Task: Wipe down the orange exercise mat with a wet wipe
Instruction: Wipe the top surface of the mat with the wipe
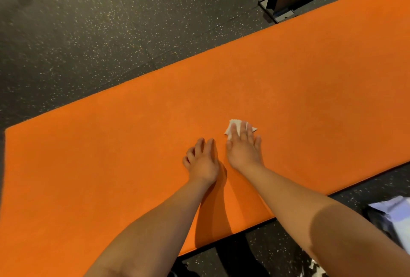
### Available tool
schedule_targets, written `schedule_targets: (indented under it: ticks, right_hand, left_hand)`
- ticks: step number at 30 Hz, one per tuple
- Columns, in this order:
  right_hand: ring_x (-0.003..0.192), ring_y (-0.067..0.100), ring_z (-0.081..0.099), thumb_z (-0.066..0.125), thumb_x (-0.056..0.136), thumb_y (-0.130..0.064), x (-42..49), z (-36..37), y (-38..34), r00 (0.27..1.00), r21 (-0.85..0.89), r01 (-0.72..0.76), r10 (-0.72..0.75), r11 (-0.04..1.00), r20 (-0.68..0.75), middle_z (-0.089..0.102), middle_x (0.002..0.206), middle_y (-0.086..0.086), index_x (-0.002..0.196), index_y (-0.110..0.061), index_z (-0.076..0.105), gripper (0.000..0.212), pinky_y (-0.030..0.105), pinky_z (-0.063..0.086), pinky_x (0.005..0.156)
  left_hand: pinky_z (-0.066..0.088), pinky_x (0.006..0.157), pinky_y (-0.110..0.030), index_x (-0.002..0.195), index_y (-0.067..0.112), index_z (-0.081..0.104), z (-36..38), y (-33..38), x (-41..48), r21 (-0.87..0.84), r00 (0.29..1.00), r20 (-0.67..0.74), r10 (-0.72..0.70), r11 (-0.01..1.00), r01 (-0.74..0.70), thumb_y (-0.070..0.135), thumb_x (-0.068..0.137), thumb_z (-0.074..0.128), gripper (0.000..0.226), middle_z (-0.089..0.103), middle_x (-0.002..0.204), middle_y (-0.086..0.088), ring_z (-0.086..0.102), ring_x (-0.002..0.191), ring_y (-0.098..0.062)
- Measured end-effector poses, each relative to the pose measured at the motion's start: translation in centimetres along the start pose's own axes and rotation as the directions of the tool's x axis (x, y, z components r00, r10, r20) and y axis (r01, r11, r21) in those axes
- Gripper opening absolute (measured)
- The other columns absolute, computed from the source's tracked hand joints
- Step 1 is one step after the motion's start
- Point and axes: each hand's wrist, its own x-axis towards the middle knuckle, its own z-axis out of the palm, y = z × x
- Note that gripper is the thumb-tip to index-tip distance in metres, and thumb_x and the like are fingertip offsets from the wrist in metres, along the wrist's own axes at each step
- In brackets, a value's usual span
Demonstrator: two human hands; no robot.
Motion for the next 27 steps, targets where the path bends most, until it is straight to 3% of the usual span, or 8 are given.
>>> schedule_targets:
  ticks: [5,7,11,14,17,19,24,27]
  right_hand:
    - [0.154,0.014,-0.017,0.025,0.109,-0.037,-0.1,1.1,-1.0,0.938,-0.14,0.342,-0.329,0.929,0.107,-0.01,0.17,-0.003,0.162,-0.033,0.008,0.055,0.054,-0.004,0.123]
    - [0.155,0.015,-0.016,0.02,0.109,-0.039,1.0,0.6,0.1,0.963,-0.153,0.27,-0.265,0.951,0.054,-0.01,0.17,-0.004,0.162,-0.034,0.006,0.055,0.053,-0.006,0.123]
    - [0.154,0.02,-0.019,0.016,0.109,-0.039,2.9,-0.6,0.6,0.996,-0.033,-0.045,0.042,0.998,-0.084,-0.015,0.169,0.001,0.162,-0.028,-0.002,0.057,0.053,-0.007,0.123]
    - [0.155,0.021,-0.018,0.021,0.109,-0.037,2.3,0.4,-2.0,0.993,-0.082,0.112,-0.114,0.99,-0.022,-0.012,0.169,0.003,0.162,-0.031,0.003,0.056,0.055,-0.005,0.123]
    - [0.155,0.017,-0.016,0.027,0.109,-0.035,2.2,1.2,-2.8,0.939,-0.164,0.345,-0.337,0.924,0.071,-0.007,0.17,-0.002,0.162,-0.034,0.008,0.057,0.055,-0.005,0.123]
    - [0.155,0.016,-0.014,0.023,0.11,-0.036,3.4,0.6,-1.8,0.95,-0.199,0.312,-0.312,0.929,0.029,-0.006,0.17,-0.004,0.162,-0.034,0.008,0.054,0.055,-0.006,0.122]
    - [0.155,0.02,-0.017,0.016,0.11,-0.039,6.4,-2.8,-0.4,0.993,-0.003,-0.08,0.079,0.997,-0.088,-0.013,0.169,0.002,0.163,-0.027,0.002,0.056,0.055,-0.007,0.122]
    - [0.155,0.021,-0.018,0.02,0.109,-0.04,5.5,-1.9,-2.5,0.997,-0.071,0.065,-0.068,0.995,-0.04,-0.012,0.169,0.004,0.163,-0.03,0.005,0.056,0.054,-0.007,0.122]
  left_hand:
    - [0.016,0.114,-0.049,0.156,0.039,0.026,0.2,-0.1,1.4,-0.024,0.998,-0.067,0.017,1.0,-0.019,0.034,0.102,0.04,0.056,0.008,0.168,0.009,0.02,0.142,-0.028]
    - [0.015,0.114,-0.05,0.155,0.041,0.025,0.2,-0.4,1.7,0.005,0.998,-0.055,0.041,0.999,-0.041,0.033,0.101,0.041,0.057,0.004,0.168,0.009,0.017,0.143,-0.028]
    - [0.018,0.111,-0.049,0.152,0.041,0.031,-0.2,-0.6,2.3,-0.008,0.996,-0.079,0.042,0.999,-0.043,0.031,0.096,0.048,0.059,0.012,0.166,0.009,0.022,0.139,-0.029]
    - [0.021,0.109,-0.047,0.149,0.037,0.039,-0.7,-0.5,3.5,-0.06,0.989,-0.146,0.03,0.997,-0.039,0.027,0.095,0.049,0.056,0.023,0.163,0.007,0.029,0.134,-0.028]
    - [0.014,0.112,-0.049,0.15,0.036,0.038,-1.0,-0.4,5.0,-0.107,0.986,-0.162,0.032,0.993,-0.05,0.027,0.099,0.044,0.052,0.016,0.166,0.009,0.02,0.143,-0.025]
    - [0.012,0.114,-0.05,0.152,0.04,0.032,-0.9,-0.6,5.4,-0.073,0.991,-0.129,0.038,0.996,-0.048,0.029,0.1,0.043,0.055,0.009,0.167,0.01,0.015,0.147,-0.024]
    - [0.012,0.114,-0.052,0.155,0.043,0.022,-1.0,-1.2,5.9,-0.036,0.995,-0.088,0.039,0.998,-0.043,0.033,0.098,0.042,0.061,0.004,0.167,0.012,0.011,0.145,-0.025]
    - [0.01,0.112,-0.05,0.155,0.044,0.021,-0.8,-1.3,5.8,-0.04,0.995,-0.084,0.054,0.998,-0.058,0.035,0.1,0.038,0.058,0.003,0.167,0.013,0.011,0.144,-0.024]
